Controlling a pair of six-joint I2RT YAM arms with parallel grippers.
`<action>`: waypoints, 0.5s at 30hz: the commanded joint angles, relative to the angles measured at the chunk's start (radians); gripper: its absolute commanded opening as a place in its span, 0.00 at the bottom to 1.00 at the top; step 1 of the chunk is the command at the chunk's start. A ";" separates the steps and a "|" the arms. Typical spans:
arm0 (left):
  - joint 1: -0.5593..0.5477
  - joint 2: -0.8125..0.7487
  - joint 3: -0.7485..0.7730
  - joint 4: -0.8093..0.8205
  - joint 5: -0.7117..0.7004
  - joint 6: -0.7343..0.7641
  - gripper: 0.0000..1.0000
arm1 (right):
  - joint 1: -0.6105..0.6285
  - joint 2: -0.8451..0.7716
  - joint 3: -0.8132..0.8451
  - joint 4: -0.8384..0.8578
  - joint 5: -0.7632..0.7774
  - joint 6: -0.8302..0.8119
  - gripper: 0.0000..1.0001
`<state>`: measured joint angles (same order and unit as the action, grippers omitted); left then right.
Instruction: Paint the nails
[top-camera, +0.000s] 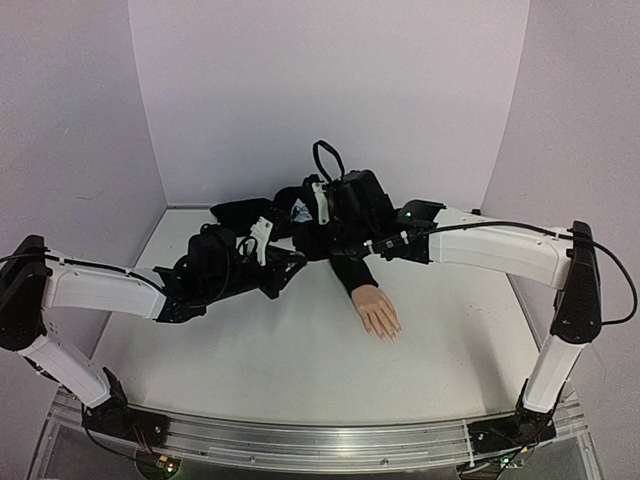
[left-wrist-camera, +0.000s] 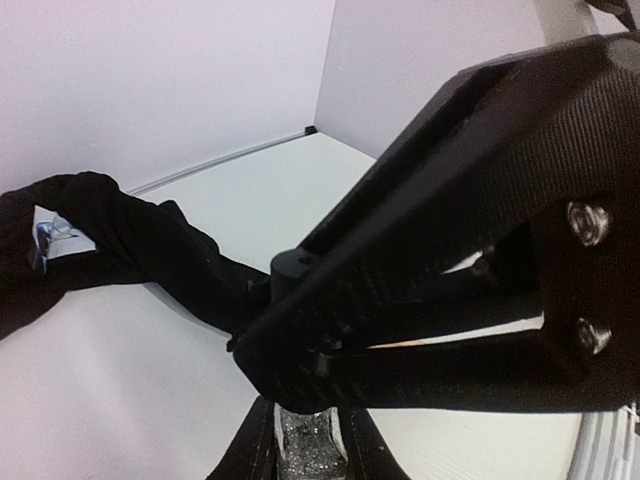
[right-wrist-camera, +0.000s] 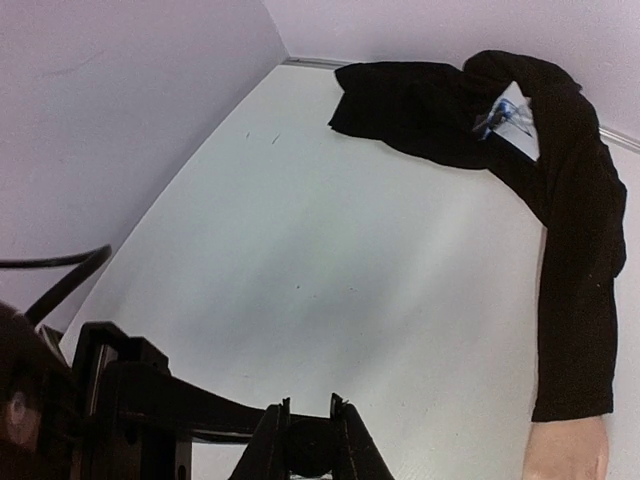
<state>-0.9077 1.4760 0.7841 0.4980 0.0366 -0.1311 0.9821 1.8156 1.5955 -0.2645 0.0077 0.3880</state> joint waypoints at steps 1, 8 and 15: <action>0.070 -0.120 -0.036 0.105 0.475 -0.063 0.00 | -0.013 -0.098 -0.088 0.048 -0.271 -0.268 0.00; 0.205 -0.140 -0.090 0.356 1.042 -0.251 0.00 | -0.088 -0.154 -0.179 0.072 -0.986 -0.463 0.00; 0.218 -0.084 -0.060 0.358 1.000 -0.252 0.00 | -0.109 -0.174 -0.197 0.079 -0.906 -0.437 0.01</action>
<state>-0.7292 1.3880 0.6853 0.7440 1.0192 -0.3644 0.8968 1.6760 1.4332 -0.1110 -0.8683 -0.0240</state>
